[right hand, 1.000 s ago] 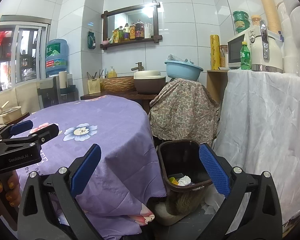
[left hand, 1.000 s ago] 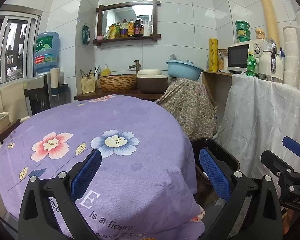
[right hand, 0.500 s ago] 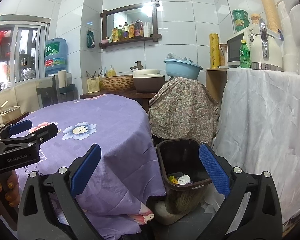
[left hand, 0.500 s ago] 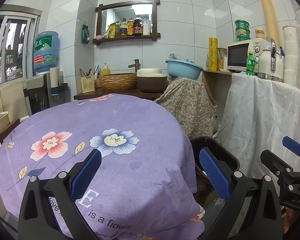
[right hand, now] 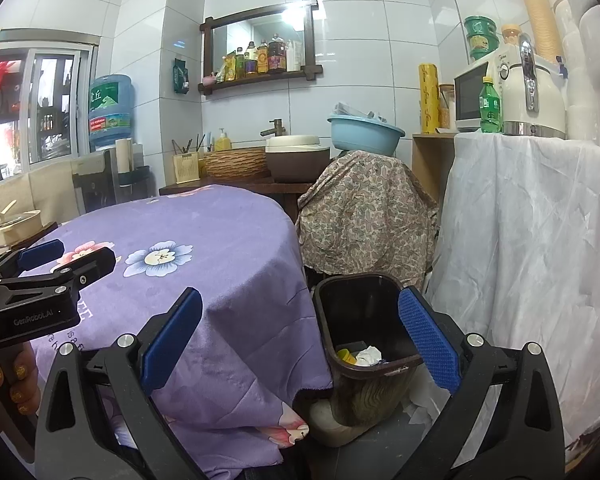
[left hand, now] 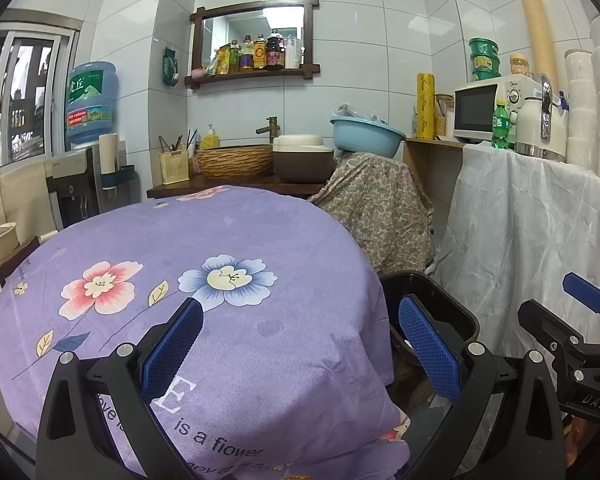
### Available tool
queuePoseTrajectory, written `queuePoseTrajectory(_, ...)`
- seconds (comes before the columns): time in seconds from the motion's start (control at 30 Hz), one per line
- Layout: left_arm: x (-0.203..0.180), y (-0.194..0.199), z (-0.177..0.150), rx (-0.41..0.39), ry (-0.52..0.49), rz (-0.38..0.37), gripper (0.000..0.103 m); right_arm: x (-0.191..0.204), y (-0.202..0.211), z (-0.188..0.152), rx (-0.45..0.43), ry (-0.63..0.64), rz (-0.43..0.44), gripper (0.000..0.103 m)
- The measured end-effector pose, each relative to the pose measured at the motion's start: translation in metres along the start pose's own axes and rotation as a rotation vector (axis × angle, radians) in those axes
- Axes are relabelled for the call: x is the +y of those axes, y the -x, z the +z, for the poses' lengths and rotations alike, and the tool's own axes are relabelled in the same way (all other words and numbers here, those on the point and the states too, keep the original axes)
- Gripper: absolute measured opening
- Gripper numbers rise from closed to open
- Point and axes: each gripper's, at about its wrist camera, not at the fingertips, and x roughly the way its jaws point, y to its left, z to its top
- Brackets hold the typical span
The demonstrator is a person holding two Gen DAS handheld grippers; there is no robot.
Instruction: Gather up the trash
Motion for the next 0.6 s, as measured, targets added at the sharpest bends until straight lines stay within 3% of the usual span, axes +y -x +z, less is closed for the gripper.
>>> queuePoseTrajectory(0.6, -0.0007, 0.0011, -0.0029, 0.003, -0.009, -0.012, 0.097, -0.0006, -0.0012, -0.004, 0.006, -0.007, -0.007, 0.097)
